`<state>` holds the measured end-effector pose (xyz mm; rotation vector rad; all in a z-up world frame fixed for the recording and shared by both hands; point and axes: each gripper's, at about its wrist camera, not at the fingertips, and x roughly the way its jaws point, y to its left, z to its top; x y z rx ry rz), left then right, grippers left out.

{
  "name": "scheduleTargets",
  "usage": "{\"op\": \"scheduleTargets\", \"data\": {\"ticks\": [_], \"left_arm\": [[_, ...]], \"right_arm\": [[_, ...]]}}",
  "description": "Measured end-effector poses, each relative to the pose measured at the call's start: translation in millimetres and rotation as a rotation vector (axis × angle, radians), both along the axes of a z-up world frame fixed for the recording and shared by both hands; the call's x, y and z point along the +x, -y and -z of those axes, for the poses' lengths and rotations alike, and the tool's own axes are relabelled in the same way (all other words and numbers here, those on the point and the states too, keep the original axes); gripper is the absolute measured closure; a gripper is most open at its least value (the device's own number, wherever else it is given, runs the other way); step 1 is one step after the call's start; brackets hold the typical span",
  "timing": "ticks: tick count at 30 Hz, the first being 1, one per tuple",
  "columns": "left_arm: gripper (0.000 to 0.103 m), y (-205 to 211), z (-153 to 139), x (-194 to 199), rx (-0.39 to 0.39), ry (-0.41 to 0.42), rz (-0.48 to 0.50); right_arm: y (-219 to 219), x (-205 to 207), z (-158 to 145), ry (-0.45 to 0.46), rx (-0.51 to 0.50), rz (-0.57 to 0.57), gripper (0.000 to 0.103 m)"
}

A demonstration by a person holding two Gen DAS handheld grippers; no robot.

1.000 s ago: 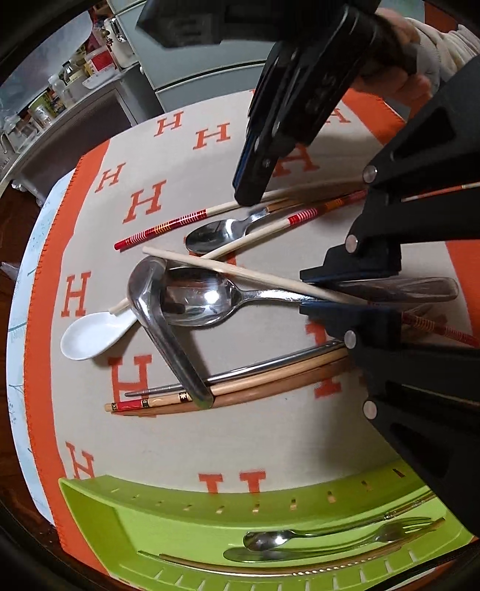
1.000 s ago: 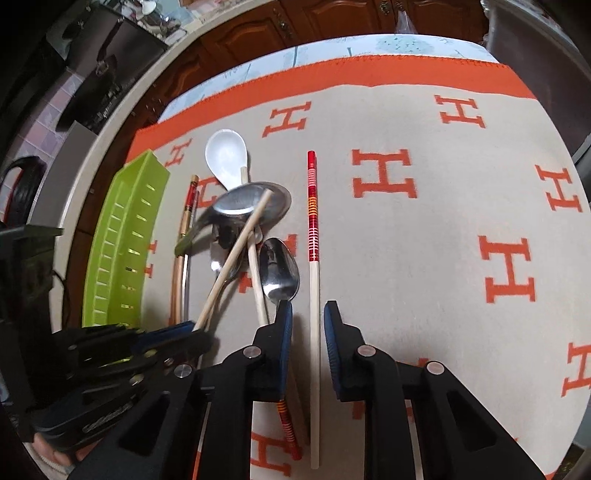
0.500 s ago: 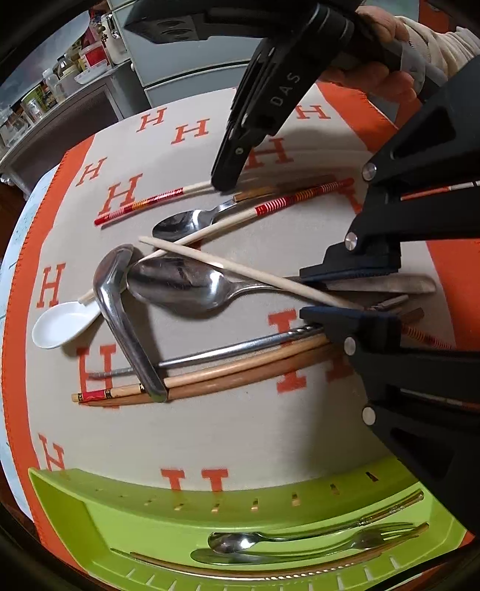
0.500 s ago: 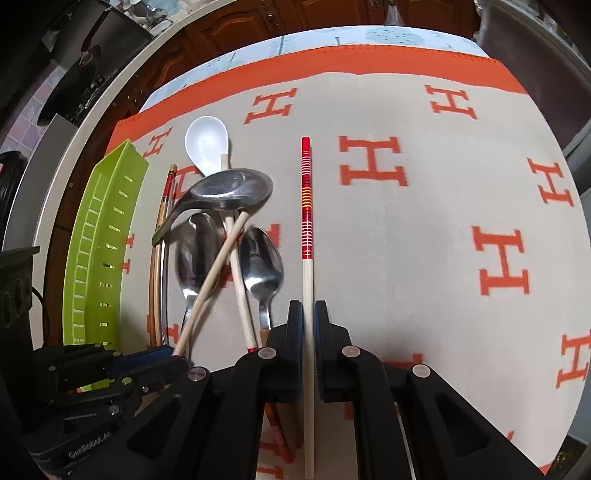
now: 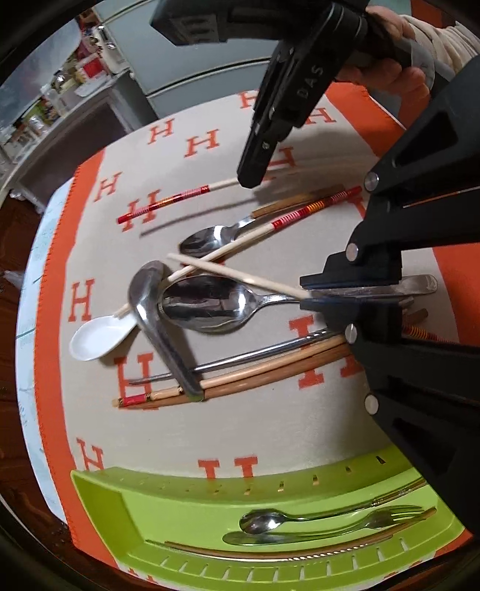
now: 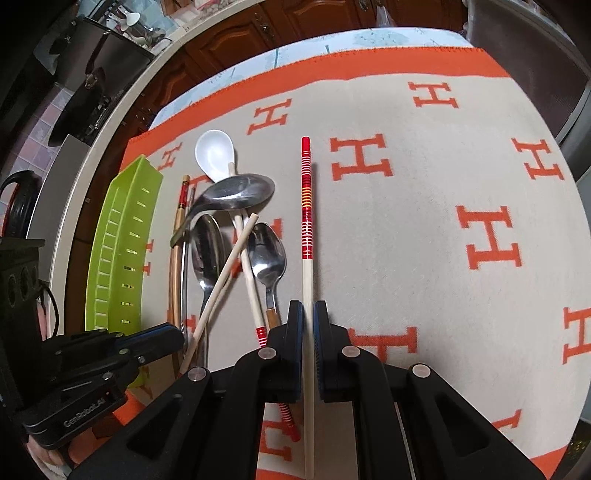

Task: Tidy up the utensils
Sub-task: 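Lift both chopsticks from the pile with both grippers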

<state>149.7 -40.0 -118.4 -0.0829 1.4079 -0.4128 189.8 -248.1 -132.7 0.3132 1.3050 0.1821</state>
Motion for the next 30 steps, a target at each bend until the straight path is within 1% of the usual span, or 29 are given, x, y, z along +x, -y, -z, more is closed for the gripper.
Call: {"op": "scheduleTargets", "data": {"ticks": [1,2,3,5,8,9,11,12,13,17,22,24,28,29,30], "left_arm": [[0.092,2,1,0,0.006,-0.005,0.009],[0.089,5,2,1,0.011,-0.003,0.016],[0.083,7,3,2,0.02,0.003,0.018],[0.08,12,3,4,0.049,0.024,0.025],[0.08,19,4,6,0.075,0.037,0.046],[0.08,20,5,6,0.078,0.035,0.051],[0.085,25,7,5,0.072,0.025,0.079],[0.09,27,8,4,0.074,0.023,0.086],[0.092,31,9,2,0.076,0.021,0.095],[0.092,37,8,-5,0.082,0.026,0.123],[0.092,51,17,-4,0.112,0.022,0.154],[0.092,58,18,-4,0.13,0.044,0.171],[0.092,66,18,-2,0.157,0.05,0.181],[0.094,66,18,-2,0.158,0.048,0.176],[0.099,65,18,-2,0.155,0.043,0.167]], "right_arm": [[0,-1,-1,0.001,0.006,-0.001,0.097],[0,-3,-2,0.002,0.008,-0.002,0.097],[-1,-4,-2,0.001,0.011,-0.003,0.097],[0,-7,-2,-0.001,0.019,-0.002,0.097],[3,-11,-2,-0.005,0.029,0.001,0.097],[4,-13,-3,-0.005,0.031,0.003,0.097],[5,-14,-2,-0.004,0.034,0.007,0.097],[7,-14,-3,-0.004,0.039,0.011,0.097],[8,-15,-2,-0.004,0.041,0.014,0.097],[11,-15,0,-0.011,0.052,0.02,0.097],[8,-16,4,-0.018,0.057,0.008,0.097],[8,-16,4,-0.019,0.057,0.007,0.097],[7,-16,5,-0.021,0.057,0.008,0.097],[6,-16,5,-0.022,0.058,0.008,0.097],[6,-17,5,-0.023,0.062,0.007,0.097]]}}
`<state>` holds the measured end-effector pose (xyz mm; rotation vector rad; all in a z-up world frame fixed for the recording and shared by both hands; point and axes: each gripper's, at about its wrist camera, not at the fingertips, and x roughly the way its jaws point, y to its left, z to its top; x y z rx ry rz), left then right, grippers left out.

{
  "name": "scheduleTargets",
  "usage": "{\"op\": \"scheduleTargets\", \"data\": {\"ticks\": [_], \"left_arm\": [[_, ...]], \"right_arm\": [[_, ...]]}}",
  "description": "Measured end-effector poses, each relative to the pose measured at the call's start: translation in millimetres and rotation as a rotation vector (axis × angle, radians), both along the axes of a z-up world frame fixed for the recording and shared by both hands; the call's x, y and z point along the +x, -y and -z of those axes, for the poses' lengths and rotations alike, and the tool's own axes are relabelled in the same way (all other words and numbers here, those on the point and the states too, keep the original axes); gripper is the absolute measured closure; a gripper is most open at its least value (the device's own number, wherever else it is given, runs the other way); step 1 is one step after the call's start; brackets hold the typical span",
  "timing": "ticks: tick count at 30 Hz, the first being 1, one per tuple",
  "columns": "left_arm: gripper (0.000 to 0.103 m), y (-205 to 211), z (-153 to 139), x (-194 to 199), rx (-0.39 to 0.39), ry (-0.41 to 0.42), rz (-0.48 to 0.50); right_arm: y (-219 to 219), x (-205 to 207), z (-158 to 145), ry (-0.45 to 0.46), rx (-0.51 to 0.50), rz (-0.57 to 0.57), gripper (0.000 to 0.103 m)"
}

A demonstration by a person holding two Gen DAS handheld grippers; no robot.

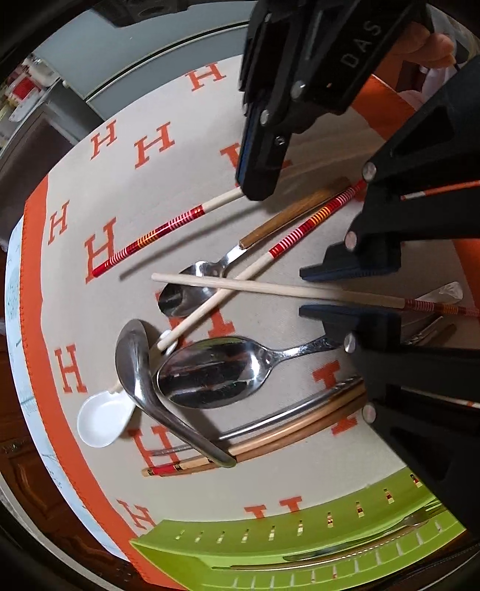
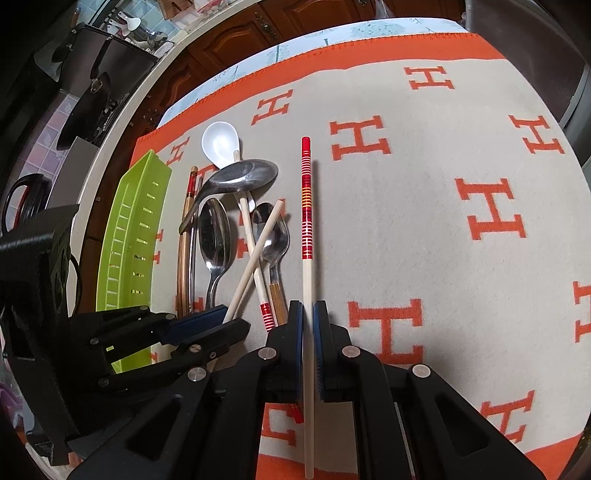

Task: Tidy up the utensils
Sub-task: 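Lift both chopsticks from the pile with both grippers, then lower both chopsticks into the green tray and open both grippers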

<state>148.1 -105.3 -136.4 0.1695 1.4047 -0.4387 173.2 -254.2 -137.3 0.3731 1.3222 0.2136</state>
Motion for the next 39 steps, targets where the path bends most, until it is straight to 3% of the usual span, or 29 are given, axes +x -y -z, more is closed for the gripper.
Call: {"op": "scheduleTargets", "data": {"ticks": [8,15,21,27,35,39], "left_arm": [[0.1,-30,-9,-2,-0.133,-0.064,-0.126],[0.1,-71,-59,-18,-0.211,0.008,-0.175],[0.1,-150,-97,-10,-0.165,0.142,-0.332],[0.1,-213,-88,14,-0.107,0.186,-0.471],[0.1,-229,-64,27,-0.092,0.176,-0.494],[0.095,-230,-61,25,-0.077,0.182,-0.481]], "right_arm": [[-1,-8,-13,0.02,0.011,-0.009,0.097],[-17,-17,-37,0.059,0.025,-0.048,0.097],[-45,-22,-65,0.094,0.051,-0.111,0.097],[-91,-12,-99,0.112,0.087,-0.181,0.097],[-179,33,-132,0.087,0.108,-0.209,0.097],[-220,56,-119,0.036,0.088,-0.207,0.097]]}}
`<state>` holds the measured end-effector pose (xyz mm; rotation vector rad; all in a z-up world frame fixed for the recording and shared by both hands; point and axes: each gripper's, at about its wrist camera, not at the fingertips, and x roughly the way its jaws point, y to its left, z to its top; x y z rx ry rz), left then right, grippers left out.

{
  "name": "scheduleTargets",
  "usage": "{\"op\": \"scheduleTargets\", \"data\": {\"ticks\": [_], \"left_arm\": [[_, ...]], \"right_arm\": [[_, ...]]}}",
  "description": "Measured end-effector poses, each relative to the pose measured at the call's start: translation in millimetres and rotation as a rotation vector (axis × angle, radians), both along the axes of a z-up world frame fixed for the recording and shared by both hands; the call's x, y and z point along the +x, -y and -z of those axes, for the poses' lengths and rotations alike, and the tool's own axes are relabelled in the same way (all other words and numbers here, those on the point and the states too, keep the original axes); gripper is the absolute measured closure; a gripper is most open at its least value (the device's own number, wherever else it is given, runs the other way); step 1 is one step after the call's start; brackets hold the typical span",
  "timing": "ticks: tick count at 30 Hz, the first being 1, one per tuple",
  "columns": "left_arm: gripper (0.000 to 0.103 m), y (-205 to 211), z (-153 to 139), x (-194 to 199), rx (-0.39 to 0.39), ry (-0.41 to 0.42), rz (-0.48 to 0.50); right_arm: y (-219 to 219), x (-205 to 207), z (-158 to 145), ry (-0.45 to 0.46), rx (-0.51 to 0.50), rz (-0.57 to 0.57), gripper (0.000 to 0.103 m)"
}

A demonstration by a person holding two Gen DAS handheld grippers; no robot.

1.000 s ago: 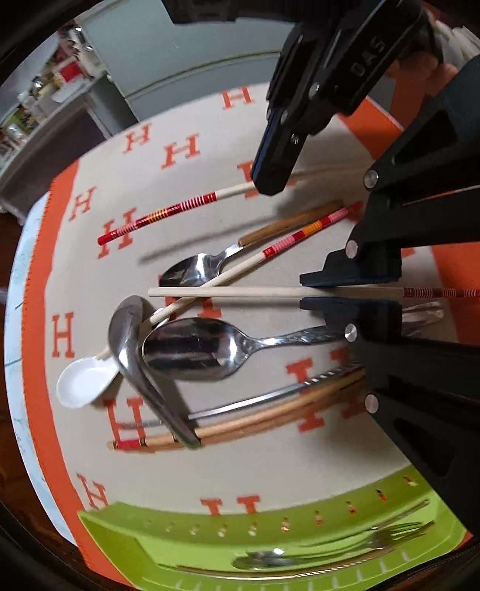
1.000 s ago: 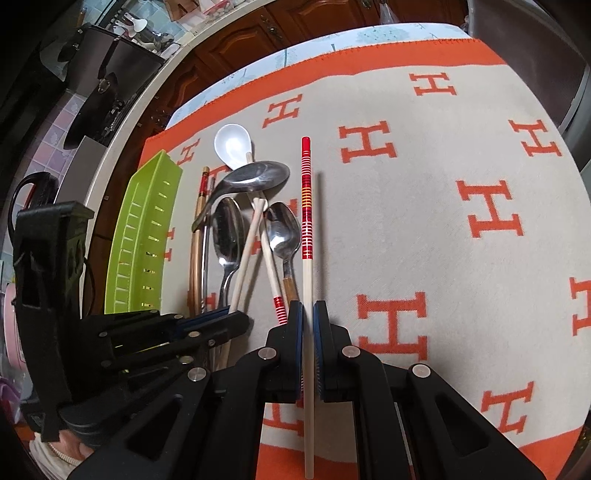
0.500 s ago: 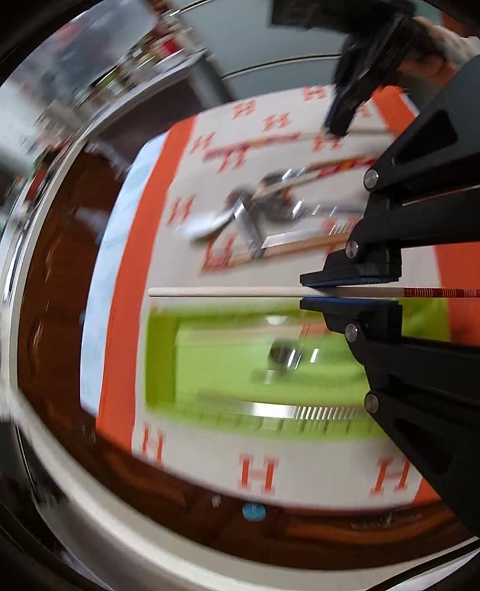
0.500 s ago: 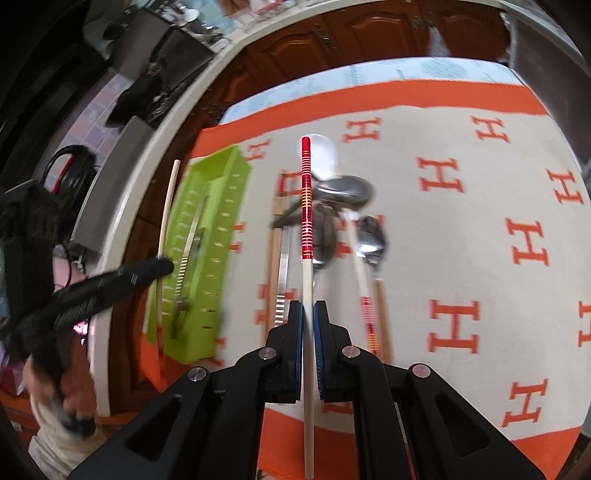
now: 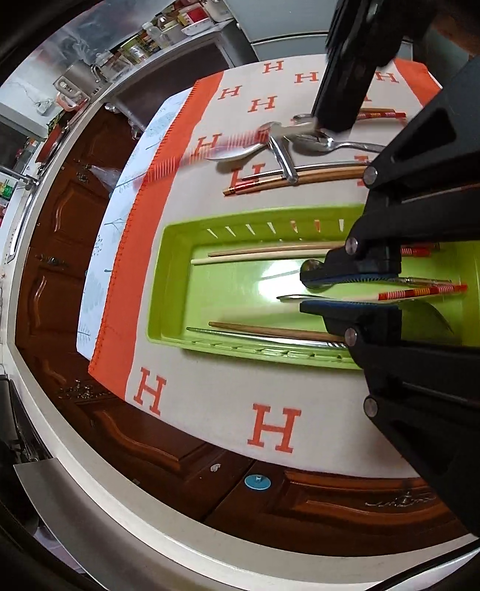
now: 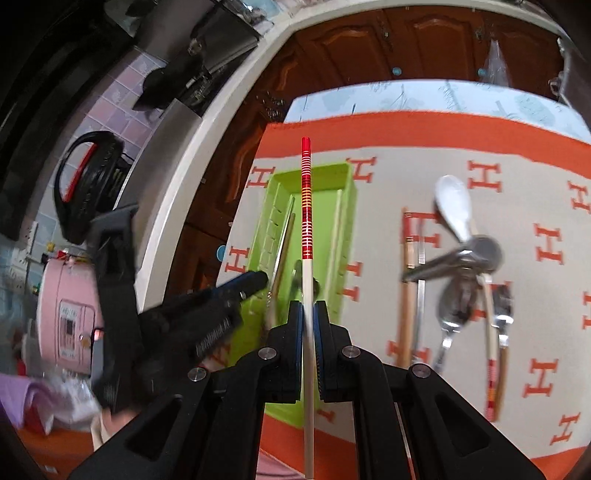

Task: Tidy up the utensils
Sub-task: 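Lower both chopsticks into the green tray and open both grippers, then move both grippers back toward the remaining utensils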

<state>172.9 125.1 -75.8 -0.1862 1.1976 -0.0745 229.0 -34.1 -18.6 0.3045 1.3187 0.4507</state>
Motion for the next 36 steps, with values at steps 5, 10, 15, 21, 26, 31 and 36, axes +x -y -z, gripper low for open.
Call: {"op": "scheduleTargets", "data": {"ticks": [5,10,15,21,26,31,36], "left_arm": [[0.079,-1,-2,-6,0.042,0.009,0.014],[0.049,-7,-6,-14,0.091,0.028,-0.001],[0.034,-17,-9,-22,0.117,0.042,-0.038],[0.026,-22,-9,-29,0.109,0.029,-0.048],[0.024,-20,-15,-34,0.106,0.04,-0.051],[0.022,-14,-30,-41,0.099,0.063,-0.05],[0.019,-2,-47,-48,0.071,0.101,-0.043]], "right_arm": [[-36,15,33,-0.044,-0.048,0.0,0.097],[-49,23,57,-0.07,-0.076,0.002,0.097],[-52,28,70,-0.103,-0.084,0.01,0.097],[-47,24,72,-0.106,-0.088,-0.007,0.085],[-41,14,55,-0.056,-0.088,-0.02,0.076],[-29,1,25,-0.007,-0.115,-0.058,0.076],[-3,-13,-8,0.05,-0.176,-0.083,0.076]]}}
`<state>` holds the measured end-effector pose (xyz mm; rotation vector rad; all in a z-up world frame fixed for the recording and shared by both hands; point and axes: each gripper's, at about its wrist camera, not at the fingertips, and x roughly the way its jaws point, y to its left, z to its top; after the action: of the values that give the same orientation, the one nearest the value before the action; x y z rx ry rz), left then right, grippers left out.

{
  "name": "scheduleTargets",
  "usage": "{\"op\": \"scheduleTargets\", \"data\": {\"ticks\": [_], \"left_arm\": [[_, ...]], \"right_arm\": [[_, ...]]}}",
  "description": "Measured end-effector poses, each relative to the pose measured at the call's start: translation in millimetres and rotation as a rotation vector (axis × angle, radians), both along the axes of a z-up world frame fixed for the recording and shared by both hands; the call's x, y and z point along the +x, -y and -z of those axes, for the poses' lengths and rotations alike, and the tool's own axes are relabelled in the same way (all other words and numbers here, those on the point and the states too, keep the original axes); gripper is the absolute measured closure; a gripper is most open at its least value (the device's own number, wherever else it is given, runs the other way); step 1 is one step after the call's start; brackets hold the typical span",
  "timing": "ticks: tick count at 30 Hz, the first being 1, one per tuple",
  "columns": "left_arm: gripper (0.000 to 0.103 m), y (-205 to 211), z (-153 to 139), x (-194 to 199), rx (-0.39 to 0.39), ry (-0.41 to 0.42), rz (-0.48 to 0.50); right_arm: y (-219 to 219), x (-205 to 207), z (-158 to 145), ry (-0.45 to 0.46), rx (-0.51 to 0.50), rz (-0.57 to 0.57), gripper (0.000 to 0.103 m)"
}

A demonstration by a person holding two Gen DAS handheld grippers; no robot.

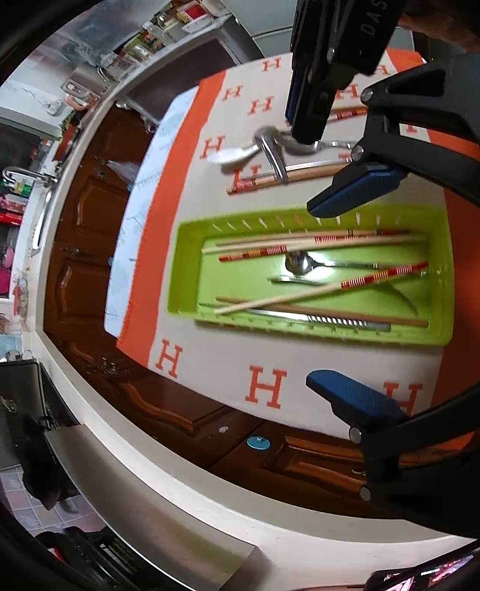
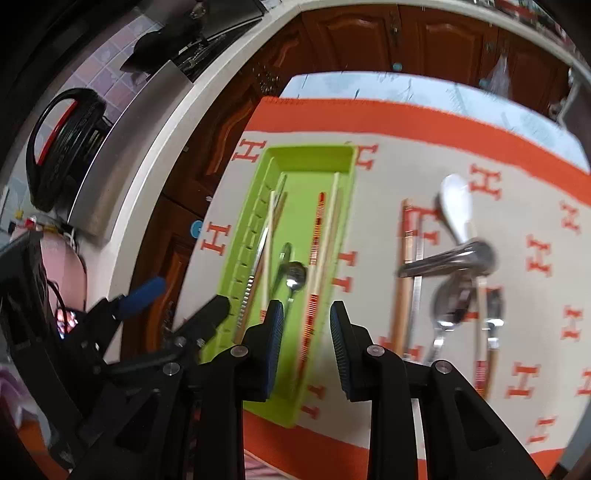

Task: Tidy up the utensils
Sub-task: 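Move both grippers back toward the remaining utensils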

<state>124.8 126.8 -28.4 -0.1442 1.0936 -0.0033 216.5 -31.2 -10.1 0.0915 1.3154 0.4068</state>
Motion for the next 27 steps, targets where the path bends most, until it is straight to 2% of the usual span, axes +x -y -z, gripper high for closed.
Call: {"op": "scheduleTargets", "data": {"ticks": [7,9,15,20,24,27], "left_arm": [[0.019,27,-10,-5,-0.019,0.018,0.023],[0.019,33,-12,-7,-0.027,0.03,0.019],[0.019,55,-16,-19,-0.04,0.041,0.04],[0.019,75,-37,-26,-0.071,0.058,0.086],[0.019,93,-63,-28,-0.123,0.072,0.132],[0.019,107,-81,-29,-0.113,0.098,0.163]], "right_arm": [[52,-19,-35,0.077,-0.031,0.031,0.077],[67,-27,-37,0.092,-0.04,0.043,0.077],[101,-48,-23,0.063,-0.02,0.077,0.077],[113,-65,-28,0.072,-0.001,0.092,0.077],[126,-79,-54,0.114,0.025,0.091,0.077],[134,-86,-73,0.147,0.038,0.099,0.077]]}}
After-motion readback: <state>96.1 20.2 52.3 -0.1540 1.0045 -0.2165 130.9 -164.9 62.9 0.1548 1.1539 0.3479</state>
